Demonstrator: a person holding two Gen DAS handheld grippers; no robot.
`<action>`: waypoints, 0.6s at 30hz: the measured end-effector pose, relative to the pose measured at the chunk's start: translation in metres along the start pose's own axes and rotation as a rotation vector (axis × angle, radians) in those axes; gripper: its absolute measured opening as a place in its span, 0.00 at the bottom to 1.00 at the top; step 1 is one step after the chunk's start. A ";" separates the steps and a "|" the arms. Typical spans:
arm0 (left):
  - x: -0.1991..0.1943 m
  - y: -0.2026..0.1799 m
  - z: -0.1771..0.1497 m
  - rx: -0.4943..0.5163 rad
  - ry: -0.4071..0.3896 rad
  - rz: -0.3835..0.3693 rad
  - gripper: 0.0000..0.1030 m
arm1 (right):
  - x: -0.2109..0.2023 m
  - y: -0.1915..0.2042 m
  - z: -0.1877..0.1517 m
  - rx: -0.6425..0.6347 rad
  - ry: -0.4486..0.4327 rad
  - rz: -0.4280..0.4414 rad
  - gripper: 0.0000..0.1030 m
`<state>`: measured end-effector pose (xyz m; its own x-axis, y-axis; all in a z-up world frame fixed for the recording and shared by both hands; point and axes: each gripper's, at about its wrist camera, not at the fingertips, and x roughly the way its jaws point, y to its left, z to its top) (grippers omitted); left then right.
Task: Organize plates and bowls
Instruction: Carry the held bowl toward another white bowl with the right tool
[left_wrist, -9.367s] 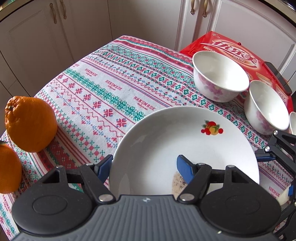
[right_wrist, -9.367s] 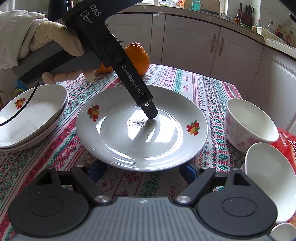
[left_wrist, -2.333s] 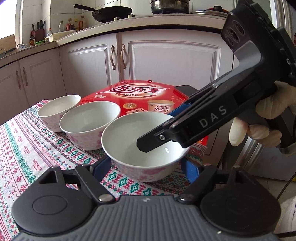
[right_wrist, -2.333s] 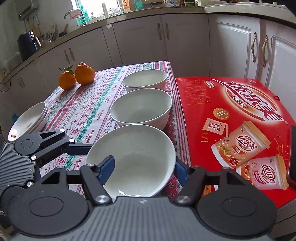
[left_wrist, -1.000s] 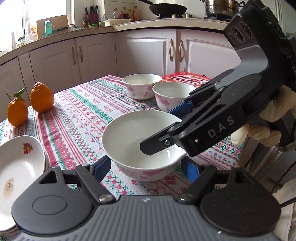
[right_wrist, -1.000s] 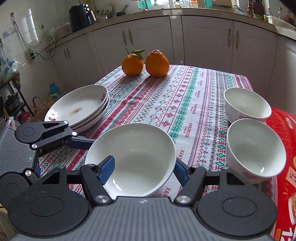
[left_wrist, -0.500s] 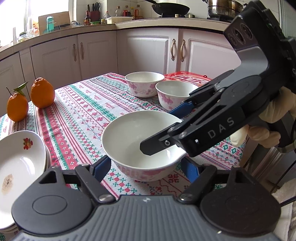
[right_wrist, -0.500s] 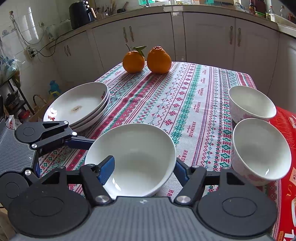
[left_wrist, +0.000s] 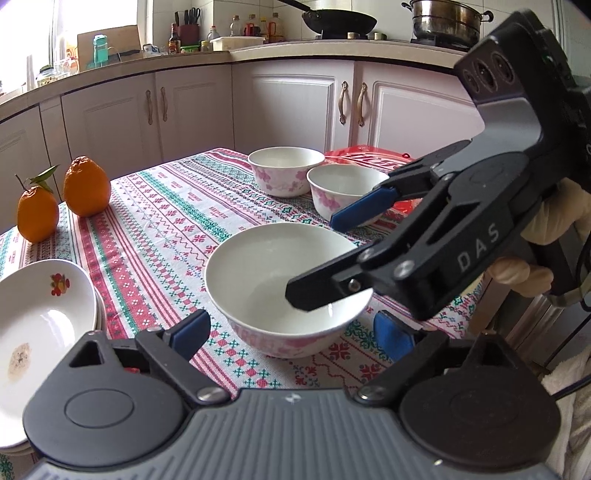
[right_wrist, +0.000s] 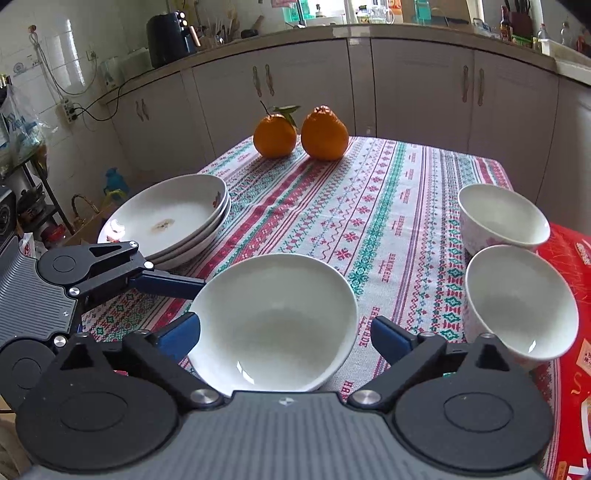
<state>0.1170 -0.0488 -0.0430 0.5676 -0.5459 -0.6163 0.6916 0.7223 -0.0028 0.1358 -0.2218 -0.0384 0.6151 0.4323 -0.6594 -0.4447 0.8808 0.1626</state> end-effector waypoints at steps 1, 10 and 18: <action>-0.003 -0.001 0.000 0.001 -0.001 0.004 0.92 | -0.003 0.000 0.000 -0.002 -0.008 -0.008 0.99; -0.022 -0.015 0.020 0.029 -0.054 0.016 0.92 | -0.037 -0.020 -0.005 0.039 -0.083 -0.069 1.00; 0.006 -0.038 0.048 0.045 -0.083 -0.003 0.92 | -0.062 -0.064 -0.008 0.092 -0.119 -0.180 1.00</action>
<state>0.1154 -0.1002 -0.0094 0.5995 -0.5822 -0.5492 0.7113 0.7021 0.0322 0.1202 -0.3065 -0.0139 0.7539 0.2817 -0.5936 -0.2634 0.9572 0.1198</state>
